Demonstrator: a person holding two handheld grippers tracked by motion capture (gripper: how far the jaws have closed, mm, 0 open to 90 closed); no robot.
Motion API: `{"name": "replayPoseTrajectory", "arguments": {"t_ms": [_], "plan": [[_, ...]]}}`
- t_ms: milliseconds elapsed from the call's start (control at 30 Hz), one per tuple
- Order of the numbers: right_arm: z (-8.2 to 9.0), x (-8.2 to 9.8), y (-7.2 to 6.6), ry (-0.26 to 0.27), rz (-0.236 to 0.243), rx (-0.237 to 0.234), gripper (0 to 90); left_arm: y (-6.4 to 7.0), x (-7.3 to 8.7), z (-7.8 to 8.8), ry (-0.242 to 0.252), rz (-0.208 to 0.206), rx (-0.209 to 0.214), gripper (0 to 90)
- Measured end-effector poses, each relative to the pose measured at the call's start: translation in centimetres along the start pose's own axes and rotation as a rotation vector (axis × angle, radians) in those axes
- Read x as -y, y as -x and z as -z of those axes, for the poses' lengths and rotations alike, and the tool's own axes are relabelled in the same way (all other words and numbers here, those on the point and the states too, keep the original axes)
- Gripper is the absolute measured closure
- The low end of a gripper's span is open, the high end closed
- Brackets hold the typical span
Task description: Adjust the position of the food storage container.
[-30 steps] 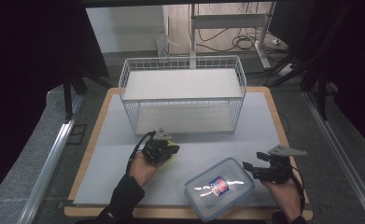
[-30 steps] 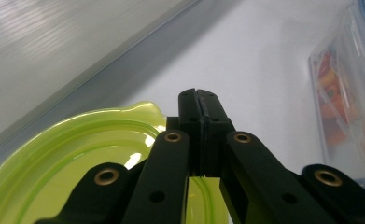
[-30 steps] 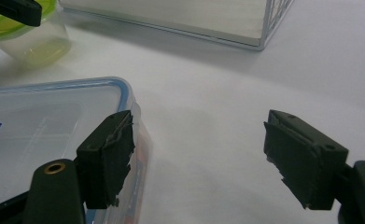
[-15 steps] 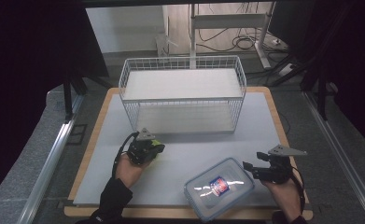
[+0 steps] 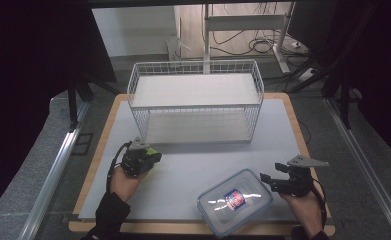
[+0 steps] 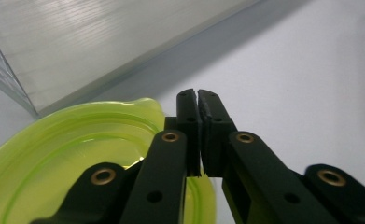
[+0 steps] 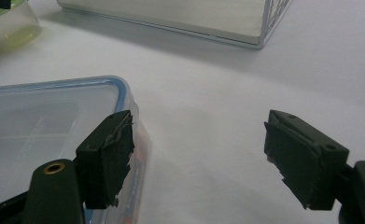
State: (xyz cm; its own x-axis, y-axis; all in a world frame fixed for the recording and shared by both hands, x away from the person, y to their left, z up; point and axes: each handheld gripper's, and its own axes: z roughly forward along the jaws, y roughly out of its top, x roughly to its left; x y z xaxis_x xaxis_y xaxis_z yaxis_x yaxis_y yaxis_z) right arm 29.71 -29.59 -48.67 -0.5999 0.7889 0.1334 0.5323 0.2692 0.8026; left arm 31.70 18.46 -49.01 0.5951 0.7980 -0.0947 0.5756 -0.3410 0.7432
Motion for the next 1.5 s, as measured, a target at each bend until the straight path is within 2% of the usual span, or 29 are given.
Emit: {"name": "replayPoseTrajectory", "arguments": {"t_ms": [67, 167, 333, 400, 467, 600, 767, 967, 1067, 1133, 1233, 1267, 1300, 1367, 1400, 1467, 1500], "plan": [[0.1, 0.0, 0.0, 0.001, -0.007, -0.006, 25.5, 0.7, 0.0, 0.1, 0.016, -0.011, 0.018, 86.1], [0.3, -0.2, -0.2, -0.004, -0.002, -0.019, 32.2, 1.8, 0.1, 0.4, 0.048, -0.025, 0.051, 84.3], [1.0, -0.6, -0.8, -0.011, 0.033, -0.036, 52.0, 4.1, 1.0, 0.9, 0.085, -0.039, 0.136, 82.4], [1.3, -0.7, -1.1, -0.010, 0.045, -0.043, 61.7, 4.9, 1.4, 1.0, 0.091, -0.042, 0.156, 82.3], [1.6, -0.8, -1.5, -0.014, 0.061, -0.065, 71.7, 5.7, 1.9, 1.1, 0.098, -0.042, 0.186, 82.4], [2.0, -0.6, -2.5, -0.043, 0.094, -0.093, 84.5, 7.4, 2.8, 1.2, 0.102, -0.038, 0.237, 83.2], [3.0, -0.1, -3.3, -0.047, 0.104, -0.122, 89.1, 10.2, 3.8, 1.1, 0.086, -0.075, 0.295, 83.7], [4.0, 1.0, -4.0, -0.065, 0.118, -0.140, 89.1, 12.5, 4.8, 1.0, 0.067, -0.112, 0.310, 83.7], [4.6, 1.7, -4.2, -0.072, 0.113, -0.148, 89.0, 13.2, 5.3, 0.7, 0.050, -0.122, 0.315, 83.7], [5.2, 2.3, -4.3, -0.069, 0.101, -0.160, 88.5, 13.6, 5.5, 0.7, 0.050, -0.124, 0.303, 85.0], [5.9, 2.9, -4.6, -0.054, 0.084, -0.196, 88.6, 13.7, 5.8, 0.8, 0.052, -0.106, 0.310, 85.2], [6.1, 3.1, -4.7, -0.068, 0.084, -0.201, 88.6, 13.7, 5.9, 0.8, 0.049, -0.097, 0.319, 85.0], [6.1, 3.3, -4.8, -0.097, 0.104, -0.188, 88.9, 13.8, 6.1, 0.8, 0.045, -0.092, 0.324, 84.7], [6.1, 3.8, -5.1, -0.120, 0.120, -0.206, 89.3, 14.2, 6.4, 0.8, 0.038, -0.091, 0.334, 84.6], [5.9, 4.0, -5.1, -0.123, 0.120, -0.226, 89.7, 14.3, 6.5, 0.7, 0.036, -0.092, 0.337, 84.6], [5.9, 3.9, -5.2, -0.125, 0.125, -0.234, 89.9, 14.8, 6.4, 0.5, 0.027, -0.104, 0.339, 84.6], [5.8, 3.9, -5.2, -0.124, 0.126, -0.236, 89.9, 15.0, 6.3, 0.3, 0.015, -0.117, 0.319, 84.9]]}}
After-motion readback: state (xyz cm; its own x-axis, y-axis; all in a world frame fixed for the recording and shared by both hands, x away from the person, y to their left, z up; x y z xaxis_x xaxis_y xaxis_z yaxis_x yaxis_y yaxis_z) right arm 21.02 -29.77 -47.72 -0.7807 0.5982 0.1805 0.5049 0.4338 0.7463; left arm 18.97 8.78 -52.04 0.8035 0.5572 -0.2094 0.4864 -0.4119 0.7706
